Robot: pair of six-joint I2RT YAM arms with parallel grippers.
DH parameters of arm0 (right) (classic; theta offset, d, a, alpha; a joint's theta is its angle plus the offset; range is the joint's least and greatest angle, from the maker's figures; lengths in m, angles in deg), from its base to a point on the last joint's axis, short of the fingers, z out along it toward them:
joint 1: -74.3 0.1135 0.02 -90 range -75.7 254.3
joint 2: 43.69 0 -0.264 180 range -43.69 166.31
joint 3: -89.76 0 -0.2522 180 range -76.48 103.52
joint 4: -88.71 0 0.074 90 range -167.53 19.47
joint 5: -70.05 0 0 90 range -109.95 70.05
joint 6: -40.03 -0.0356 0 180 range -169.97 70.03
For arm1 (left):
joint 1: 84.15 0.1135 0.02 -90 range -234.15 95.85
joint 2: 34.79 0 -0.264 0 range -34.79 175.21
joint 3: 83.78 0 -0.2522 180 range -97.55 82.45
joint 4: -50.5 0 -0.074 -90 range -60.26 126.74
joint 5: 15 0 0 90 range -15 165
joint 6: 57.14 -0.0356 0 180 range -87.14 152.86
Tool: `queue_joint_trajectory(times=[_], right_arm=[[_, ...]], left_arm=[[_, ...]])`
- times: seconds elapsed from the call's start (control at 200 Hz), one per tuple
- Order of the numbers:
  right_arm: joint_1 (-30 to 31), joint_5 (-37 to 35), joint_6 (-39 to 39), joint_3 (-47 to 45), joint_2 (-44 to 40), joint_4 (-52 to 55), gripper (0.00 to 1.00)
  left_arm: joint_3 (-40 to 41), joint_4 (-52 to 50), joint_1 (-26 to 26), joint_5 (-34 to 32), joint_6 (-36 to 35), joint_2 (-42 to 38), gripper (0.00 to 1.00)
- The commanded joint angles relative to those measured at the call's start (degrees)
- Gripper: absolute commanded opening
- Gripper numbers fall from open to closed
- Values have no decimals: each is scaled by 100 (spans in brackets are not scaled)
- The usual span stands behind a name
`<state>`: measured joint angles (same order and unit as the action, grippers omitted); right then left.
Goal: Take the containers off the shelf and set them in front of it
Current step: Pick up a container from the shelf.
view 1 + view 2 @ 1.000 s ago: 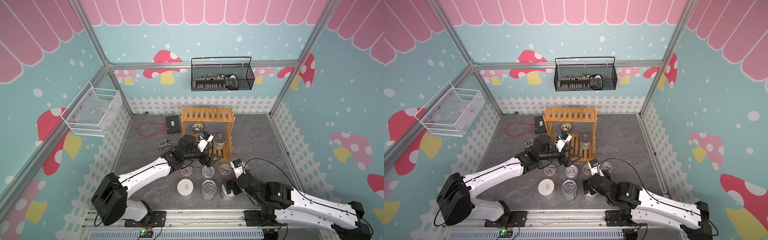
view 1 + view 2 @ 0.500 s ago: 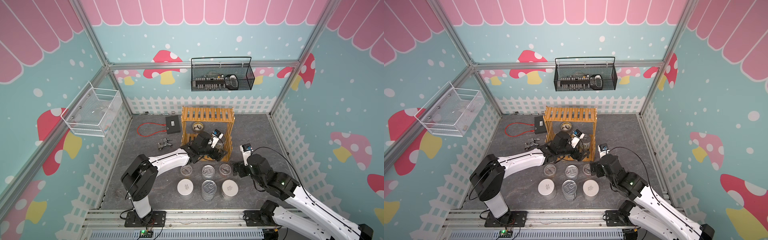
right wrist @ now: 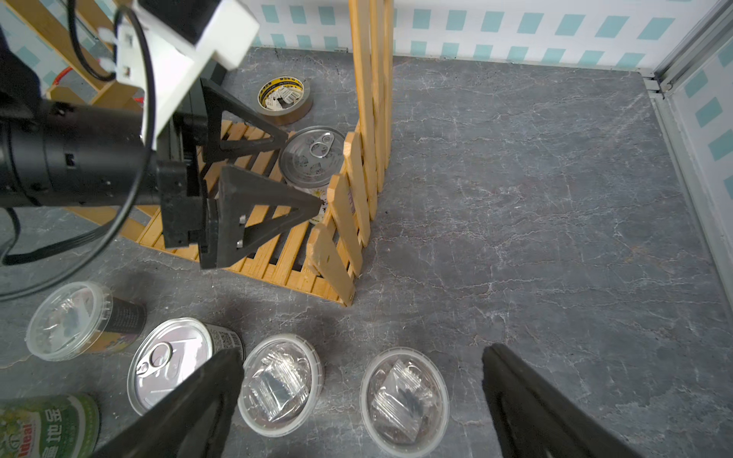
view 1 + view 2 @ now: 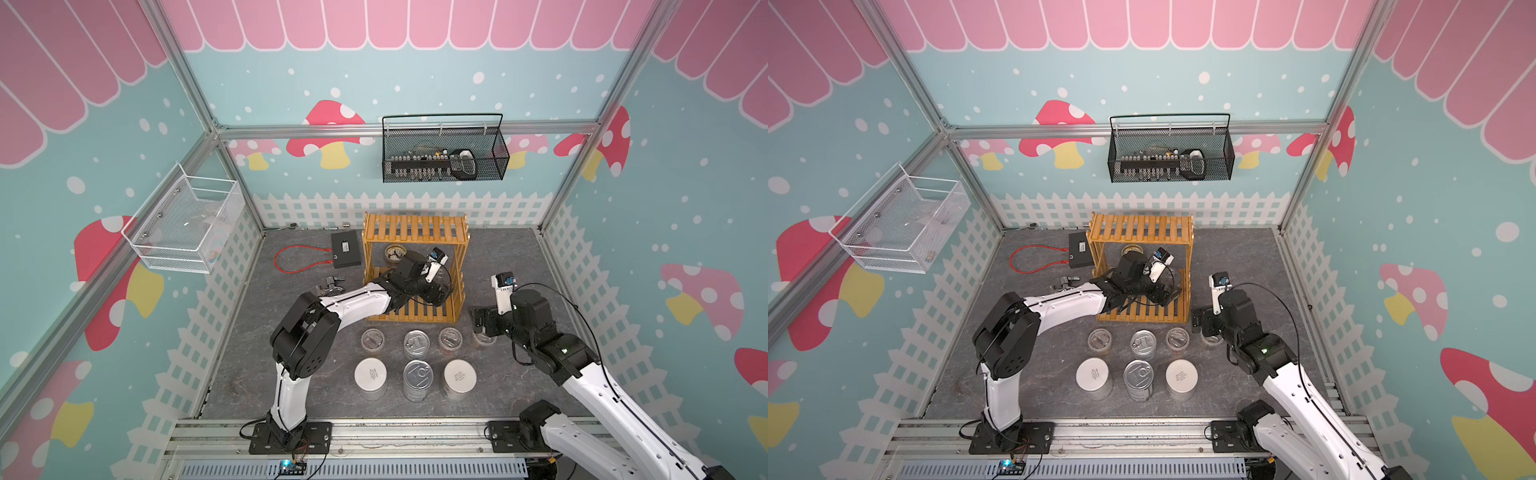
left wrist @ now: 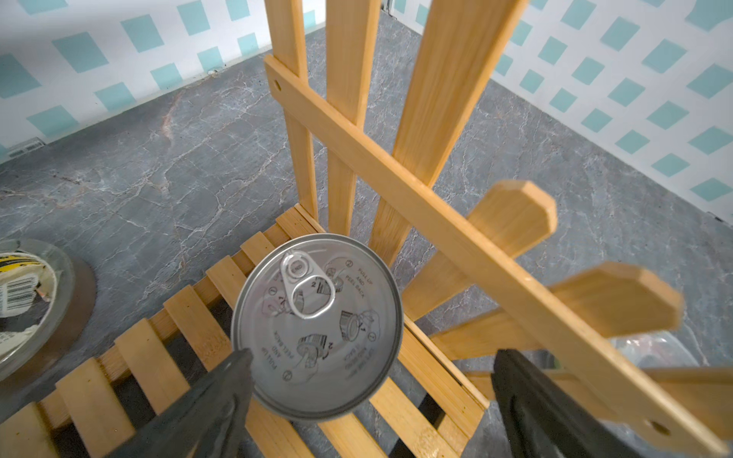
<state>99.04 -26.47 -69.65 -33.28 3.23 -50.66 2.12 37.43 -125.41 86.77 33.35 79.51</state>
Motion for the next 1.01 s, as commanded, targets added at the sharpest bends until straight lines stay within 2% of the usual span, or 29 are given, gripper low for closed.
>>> queue_joint_trajectory(times=[0.0, 0.325, 0.57, 1.001], right_arm=[[-211, 467, 241, 109, 130, -364, 99], [-438, 661, 408, 138, 299, -520, 99], [-504, 705, 463, 69, 321, -608, 99], [-542, 835, 483, -32, 347, -718, 99]], left_arm=[[-322, -235, 55, 31, -248, 272, 97], [-583, -370, 100, -91, -430, 613, 88], [-536, -403, 56, -114, -497, 382, 94], [-56, -401, 12, -325, -487, -393, 97]])
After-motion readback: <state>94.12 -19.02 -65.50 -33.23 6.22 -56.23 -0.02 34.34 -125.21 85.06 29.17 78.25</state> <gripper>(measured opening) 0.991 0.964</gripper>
